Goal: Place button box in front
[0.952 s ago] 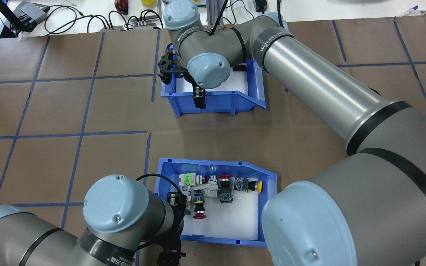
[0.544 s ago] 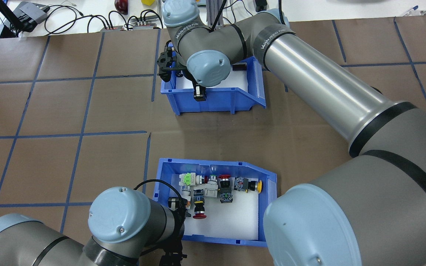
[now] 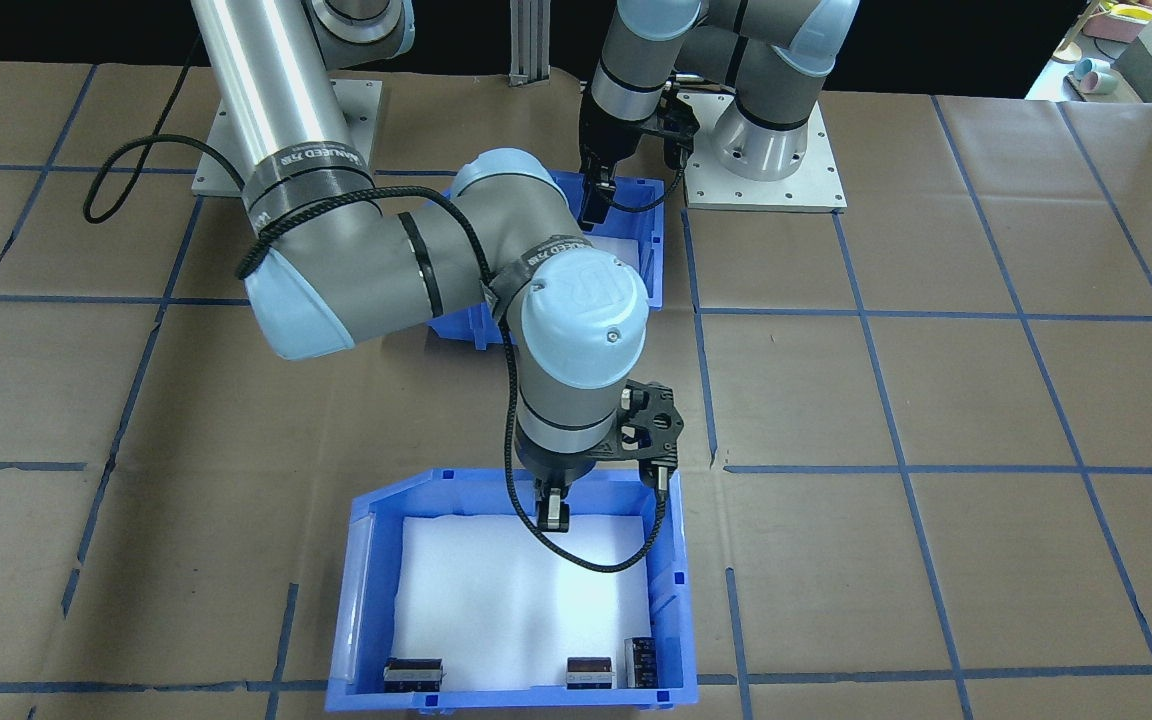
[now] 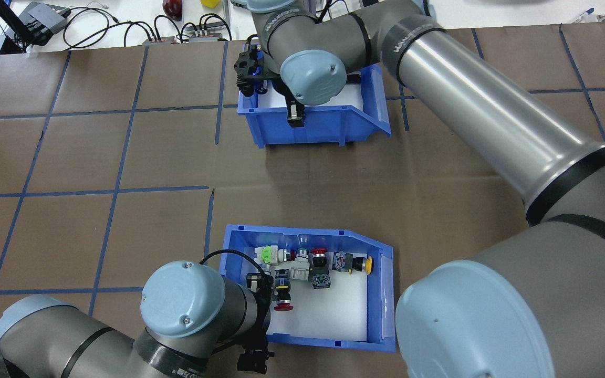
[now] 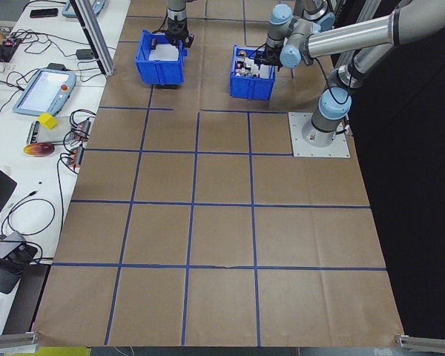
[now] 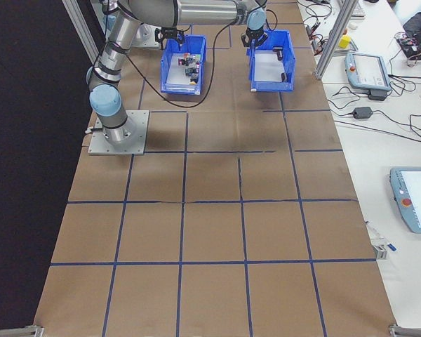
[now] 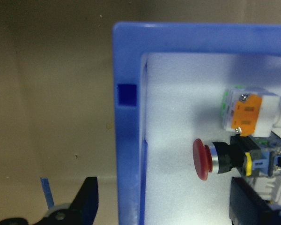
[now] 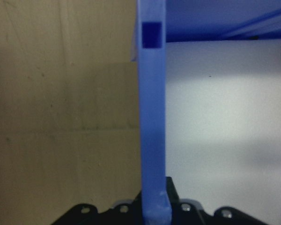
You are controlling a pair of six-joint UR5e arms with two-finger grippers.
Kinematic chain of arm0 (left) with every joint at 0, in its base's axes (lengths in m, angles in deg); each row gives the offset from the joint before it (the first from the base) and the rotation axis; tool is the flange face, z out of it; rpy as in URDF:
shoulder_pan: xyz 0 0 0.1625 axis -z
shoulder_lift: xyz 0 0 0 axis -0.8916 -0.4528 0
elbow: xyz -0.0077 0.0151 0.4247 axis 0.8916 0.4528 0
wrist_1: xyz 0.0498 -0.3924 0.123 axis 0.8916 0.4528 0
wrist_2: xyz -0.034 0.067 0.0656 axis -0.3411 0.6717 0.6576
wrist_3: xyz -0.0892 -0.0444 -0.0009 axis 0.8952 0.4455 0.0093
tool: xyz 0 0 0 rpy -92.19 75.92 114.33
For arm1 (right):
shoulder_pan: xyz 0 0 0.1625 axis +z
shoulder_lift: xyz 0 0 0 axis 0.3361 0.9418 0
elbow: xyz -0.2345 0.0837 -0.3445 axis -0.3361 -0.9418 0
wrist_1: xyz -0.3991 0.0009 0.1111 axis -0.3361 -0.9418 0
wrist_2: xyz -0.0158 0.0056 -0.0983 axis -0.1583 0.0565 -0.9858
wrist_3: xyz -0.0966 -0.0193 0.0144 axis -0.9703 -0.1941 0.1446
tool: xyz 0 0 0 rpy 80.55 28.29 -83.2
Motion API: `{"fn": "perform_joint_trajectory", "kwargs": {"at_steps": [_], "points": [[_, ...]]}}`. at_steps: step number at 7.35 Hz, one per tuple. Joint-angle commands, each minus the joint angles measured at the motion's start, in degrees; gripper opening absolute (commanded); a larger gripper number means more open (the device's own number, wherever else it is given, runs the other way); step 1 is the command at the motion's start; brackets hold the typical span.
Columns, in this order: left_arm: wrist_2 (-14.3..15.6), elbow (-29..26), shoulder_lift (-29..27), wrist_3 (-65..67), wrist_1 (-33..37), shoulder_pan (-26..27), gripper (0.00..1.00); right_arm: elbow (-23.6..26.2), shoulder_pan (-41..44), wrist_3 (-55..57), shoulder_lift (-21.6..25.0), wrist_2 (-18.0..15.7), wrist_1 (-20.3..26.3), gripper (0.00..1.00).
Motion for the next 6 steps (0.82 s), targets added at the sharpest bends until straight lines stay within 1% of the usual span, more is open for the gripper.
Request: {"fn": "perform_joint_trajectory", "kwargs": {"at_steps": [1,2,3,4,5,6], "points": [[-0.1,0.0,-0.2,0.7,-0.3,0.4,0.66,2.4,-6.5,-5.8,3.5,-0.3,2.0,0.07],[-0.3,0.0,-0.1,0.4,-0.3,0.5,0.49,4.7,-9.6,-9.1,5.6,-0.4,2.0,0.07],[-1.4,0.0,0.0,0.3,-0.8,0.5,0.29,7.6,-13.4,-13.2,8.3,-0.3,1.9,0.08],[-5.3,0.0,0.1,-0.2,-1.5,0.5,0.14,10.9,-16.6,-17.5,11.1,-0.3,1.9,0.08],[-5.8,0.0,0.0,0.7,-2.1,0.5,0.05,15.5,-20.0,-21.7,14.6,-0.3,1.0,0.08],[-7.2,-0.3,1.3,0.8,-2.1,0.5,0.00,20.2,-23.3,-25.5,18.4,0.1,0.8,0.08]]}}
